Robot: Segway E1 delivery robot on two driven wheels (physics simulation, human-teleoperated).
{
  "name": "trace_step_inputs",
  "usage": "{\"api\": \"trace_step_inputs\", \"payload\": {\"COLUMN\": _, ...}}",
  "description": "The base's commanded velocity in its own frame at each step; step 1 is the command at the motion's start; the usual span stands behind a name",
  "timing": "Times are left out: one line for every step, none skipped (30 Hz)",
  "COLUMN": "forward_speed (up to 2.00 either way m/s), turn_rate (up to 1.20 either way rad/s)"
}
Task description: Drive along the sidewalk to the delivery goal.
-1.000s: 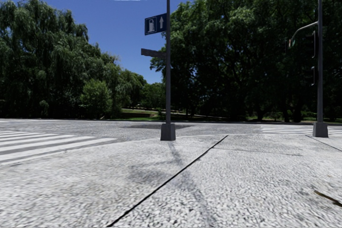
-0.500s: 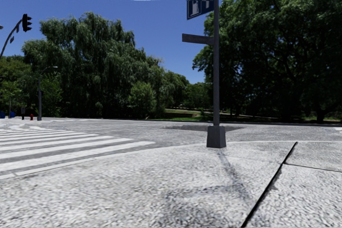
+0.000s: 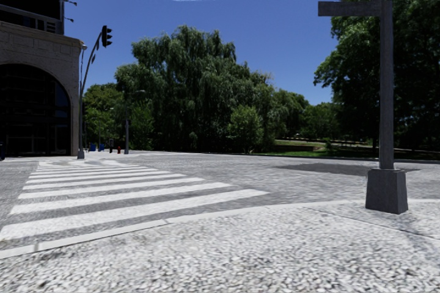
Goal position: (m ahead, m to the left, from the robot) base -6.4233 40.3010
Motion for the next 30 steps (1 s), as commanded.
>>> {"api": "trace_step_inputs", "payload": {"forward_speed": 1.97, "turn_rate": 0.63}}
{"api": "trace_step_inputs", "payload": {"forward_speed": 1.95, "turn_rate": 0.63}}
{"api": "trace_step_inputs", "payload": {"forward_speed": 1.95, "turn_rate": 0.63}}
{"api": "trace_step_inputs", "payload": {"forward_speed": 1.94, "turn_rate": 0.63}}
{"api": "trace_step_inputs", "payload": {"forward_speed": 1.94, "turn_rate": 0.63}}
{"api": "trace_step_inputs", "payload": {"forward_speed": 1.94, "turn_rate": 0.63}}
{"api": "trace_step_inputs", "payload": {"forward_speed": 1.94, "turn_rate": 0.63}}
{"api": "trace_step_inputs", "payload": {"forward_speed": 1.94, "turn_rate": 0.63}}
{"api": "trace_step_inputs", "payload": {"forward_speed": 1.94, "turn_rate": 0.63}}
{"api": "trace_step_inputs", "payload": {"forward_speed": 1.94, "turn_rate": 0.63}}
{"api": "trace_step_inputs", "payload": {"forward_speed": 1.94, "turn_rate": 0.63}}
{"api": "trace_step_inputs", "payload": {"forward_speed": 1.94, "turn_rate": 0.58}}
{"api": "trace_step_inputs", "payload": {"forward_speed": 1.94, "turn_rate": 0.54}}
{"api": "trace_step_inputs", "payload": {"forward_speed": 1.94, "turn_rate": 0.53}}
{"api": "trace_step_inputs", "payload": {"forward_speed": 1.94, "turn_rate": 0.53}}
{"api": "trace_step_inputs", "payload": {"forward_speed": 1.94, "turn_rate": 0.53}}
{"api": "trace_step_inputs", "payload": {"forward_speed": 1.94, "turn_rate": 0.53}}
{"api": "trace_step_inputs", "payload": {"forward_speed": 1.94, "turn_rate": 0.53}}
{"api": "trace_step_inputs", "payload": {"forward_speed": 1.94, "turn_rate": 0.53}}
{"api": "trace_step_inputs", "payload": {"forward_speed": 1.94, "turn_rate": 0.53}}
{"api": "trace_step_inputs", "payload": {"forward_speed": 1.94, "turn_rate": 0.53}}
{"api": "trace_step_inputs", "payload": {"forward_speed": 1.94, "turn_rate": 0.53}}
{"api": "trace_step_inputs", "payload": {"forward_speed": 1.94, "turn_rate": 0.53}}
{"api": "trace_step_inputs", "payload": {"forward_speed": 1.94, "turn_rate": 0.53}}
{"api": "trace_step_inputs", "payload": {"forward_speed": 1.94, "turn_rate": 0.53}}
{"api": "trace_step_inputs", "payload": {"forward_speed": 1.94, "turn_rate": 0.53}}
{"api": "trace_step_inputs", "payload": {"forward_speed": 1.94, "turn_rate": 0.53}}
{"api": "trace_step_inputs", "payload": {"forward_speed": 1.94, "turn_rate": 0.53}}
{"api": "trace_step_inputs", "payload": {"forward_speed": 1.94, "turn_rate": 0.53}}
{"api": "trace_step_inputs", "payload": {"forward_speed": 1.94, "turn_rate": 0.53}}
